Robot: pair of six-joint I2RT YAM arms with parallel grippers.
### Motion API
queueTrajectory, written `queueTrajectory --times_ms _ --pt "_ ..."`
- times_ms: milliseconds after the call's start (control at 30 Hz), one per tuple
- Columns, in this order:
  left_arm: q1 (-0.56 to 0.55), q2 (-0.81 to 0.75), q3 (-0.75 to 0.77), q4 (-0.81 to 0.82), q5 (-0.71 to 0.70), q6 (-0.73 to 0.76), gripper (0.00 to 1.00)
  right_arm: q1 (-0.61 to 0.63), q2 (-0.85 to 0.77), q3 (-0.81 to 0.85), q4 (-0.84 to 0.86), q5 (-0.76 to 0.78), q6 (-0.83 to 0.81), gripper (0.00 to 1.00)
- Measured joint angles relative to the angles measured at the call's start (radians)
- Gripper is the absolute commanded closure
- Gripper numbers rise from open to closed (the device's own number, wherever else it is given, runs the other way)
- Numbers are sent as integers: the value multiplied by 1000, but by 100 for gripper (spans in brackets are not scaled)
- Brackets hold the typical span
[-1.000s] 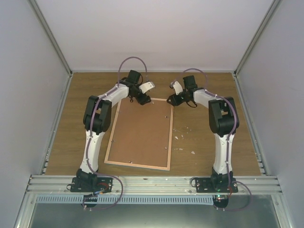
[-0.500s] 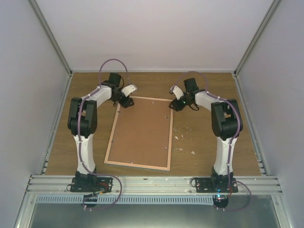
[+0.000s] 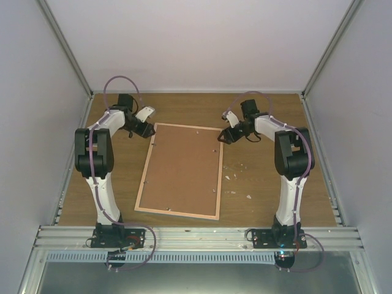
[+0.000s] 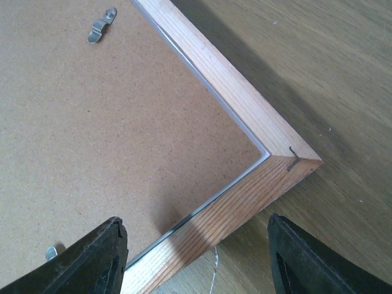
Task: Put the photo into the frame
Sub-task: Install the photo frame at the center of the board.
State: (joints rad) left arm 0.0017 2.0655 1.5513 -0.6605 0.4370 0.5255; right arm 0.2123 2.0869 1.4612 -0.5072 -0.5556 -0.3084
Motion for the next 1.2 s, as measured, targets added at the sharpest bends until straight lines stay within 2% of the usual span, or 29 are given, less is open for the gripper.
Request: queueTrajectory --times_ms 167,533,800,1000,1200 --pt "12 0 -72 28 -51 -13 43 -9 3 -1 -10 -26 27 34" --pt "-25 -13 -105 87 -87 -24 43 -28 53 -10 -11 -142 79 42" --pt "-99 -19 -117 126 -125 -6 34 -34 60 -12 3 -164 101 42" --pt "-54 -48 -119 107 -128 7 32 -35 60 -21 24 -176 117 41" --pt "-13 -119 -170 98 -198 72 32 -43 58 -39 51 -191 127 40"
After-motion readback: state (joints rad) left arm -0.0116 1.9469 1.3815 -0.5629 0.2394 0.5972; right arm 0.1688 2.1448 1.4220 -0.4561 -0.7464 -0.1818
